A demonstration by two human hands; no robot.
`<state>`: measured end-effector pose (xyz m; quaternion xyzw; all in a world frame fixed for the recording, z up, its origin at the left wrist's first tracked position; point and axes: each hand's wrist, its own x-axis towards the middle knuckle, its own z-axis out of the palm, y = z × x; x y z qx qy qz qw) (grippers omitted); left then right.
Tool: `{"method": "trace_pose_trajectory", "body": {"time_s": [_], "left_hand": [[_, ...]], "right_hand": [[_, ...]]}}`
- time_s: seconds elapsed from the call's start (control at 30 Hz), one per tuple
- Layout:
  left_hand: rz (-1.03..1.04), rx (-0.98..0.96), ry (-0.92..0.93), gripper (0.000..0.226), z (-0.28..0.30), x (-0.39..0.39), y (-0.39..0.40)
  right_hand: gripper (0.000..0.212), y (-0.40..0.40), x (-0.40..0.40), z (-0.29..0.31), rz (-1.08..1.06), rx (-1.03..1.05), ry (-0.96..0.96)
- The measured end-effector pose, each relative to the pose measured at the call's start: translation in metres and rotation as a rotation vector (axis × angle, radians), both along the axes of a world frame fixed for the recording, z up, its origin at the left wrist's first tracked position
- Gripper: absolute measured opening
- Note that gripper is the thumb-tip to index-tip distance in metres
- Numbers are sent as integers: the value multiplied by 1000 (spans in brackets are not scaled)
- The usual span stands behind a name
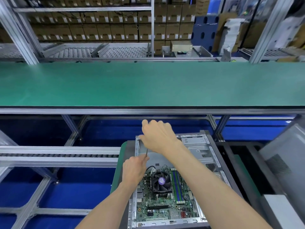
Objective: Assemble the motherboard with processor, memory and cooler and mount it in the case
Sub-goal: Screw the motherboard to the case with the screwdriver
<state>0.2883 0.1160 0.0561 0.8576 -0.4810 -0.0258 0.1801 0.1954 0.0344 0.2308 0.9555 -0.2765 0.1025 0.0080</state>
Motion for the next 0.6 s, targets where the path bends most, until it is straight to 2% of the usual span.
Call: {"method": "trace_pose_trajectory", "body": {"time_s": [0.1, 0.27, 0.4, 0.47, 0.53, 0.6], "left_hand": [[-7, 15, -8, 36, 3, 0, 1], [-18, 10, 11, 35, 7, -3, 2], [-18, -14, 24, 34, 6, -1, 1], [-20, -27, 10, 31, 7, 0, 1], [-21, -49, 9, 30, 7, -1, 0], [-18, -43, 6, 30, 7, -1, 0]], "right_hand": [[26, -2, -1, 4, 86, 150, -30], [25, 0, -2, 2, -13, 17, 1], [25, -2, -3, 8, 99, 181, -24], [19, 0, -2, 4, 59, 111, -22], [23, 2, 0, 1, 5, -1, -8], [25, 2, 2, 1, 44, 41, -16]]}}
